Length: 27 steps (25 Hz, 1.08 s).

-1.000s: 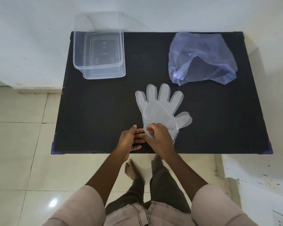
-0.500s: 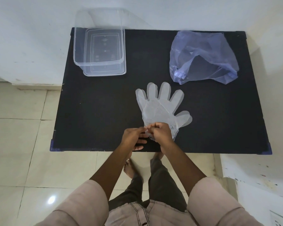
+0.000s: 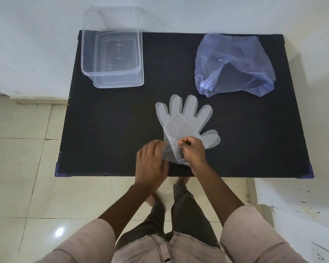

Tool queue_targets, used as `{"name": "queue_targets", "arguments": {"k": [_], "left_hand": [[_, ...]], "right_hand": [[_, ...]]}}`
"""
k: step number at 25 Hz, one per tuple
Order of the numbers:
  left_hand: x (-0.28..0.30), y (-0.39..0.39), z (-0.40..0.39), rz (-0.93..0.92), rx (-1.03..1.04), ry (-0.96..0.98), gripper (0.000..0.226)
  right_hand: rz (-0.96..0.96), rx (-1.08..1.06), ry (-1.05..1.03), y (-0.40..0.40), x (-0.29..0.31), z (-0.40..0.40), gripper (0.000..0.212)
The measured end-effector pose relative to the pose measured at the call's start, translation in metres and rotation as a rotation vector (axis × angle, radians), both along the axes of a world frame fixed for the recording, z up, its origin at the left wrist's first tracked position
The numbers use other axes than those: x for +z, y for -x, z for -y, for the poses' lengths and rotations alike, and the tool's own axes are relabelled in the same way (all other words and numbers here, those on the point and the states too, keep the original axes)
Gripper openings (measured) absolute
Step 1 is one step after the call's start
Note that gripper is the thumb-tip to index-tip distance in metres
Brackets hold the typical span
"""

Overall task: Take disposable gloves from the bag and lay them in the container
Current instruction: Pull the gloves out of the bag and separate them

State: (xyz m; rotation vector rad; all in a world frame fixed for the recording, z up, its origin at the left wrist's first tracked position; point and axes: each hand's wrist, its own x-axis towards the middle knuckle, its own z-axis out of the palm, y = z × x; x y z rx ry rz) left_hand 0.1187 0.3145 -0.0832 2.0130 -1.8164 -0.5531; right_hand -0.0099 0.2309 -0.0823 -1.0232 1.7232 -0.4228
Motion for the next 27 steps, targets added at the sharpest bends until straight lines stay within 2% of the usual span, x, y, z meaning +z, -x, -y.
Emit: {"name": "queue_targets", "arguments": {"k": [2, 4, 9, 19, 27], "left_hand": [[-0.009, 0.009, -0.010, 0.133, -0.258, -0.079, 0.063], [-0.024, 0.011, -0.015, 0.233, -0.345, -0.208, 0.073], [-0.042, 0.006, -0.019, 0.333, -0.377, -0.339, 0.079], [-0.034, 0.007, -0.016, 0.356, -0.400, -0.401, 0.083], [-0.027, 0.007, -0.011, 0.365, -0.420, -0.460, 0.082]], "right_hand": [[-0.040, 0.027, 0.010, -0.001, -0.001, 0.000, 0.015], [-0.077, 0.061, 0.031, -0.002, -0.002, 0.000, 0.017], [-0.149, 0.181, 0.102, 0.003, 0.006, 0.010, 0.015], [-0.379, 0.204, 0.358, 0.075, 0.075, 0.117, 0.014], [-0.425, 0.172, 0.514, 0.102, 0.116, 0.168, 0.018]]}}
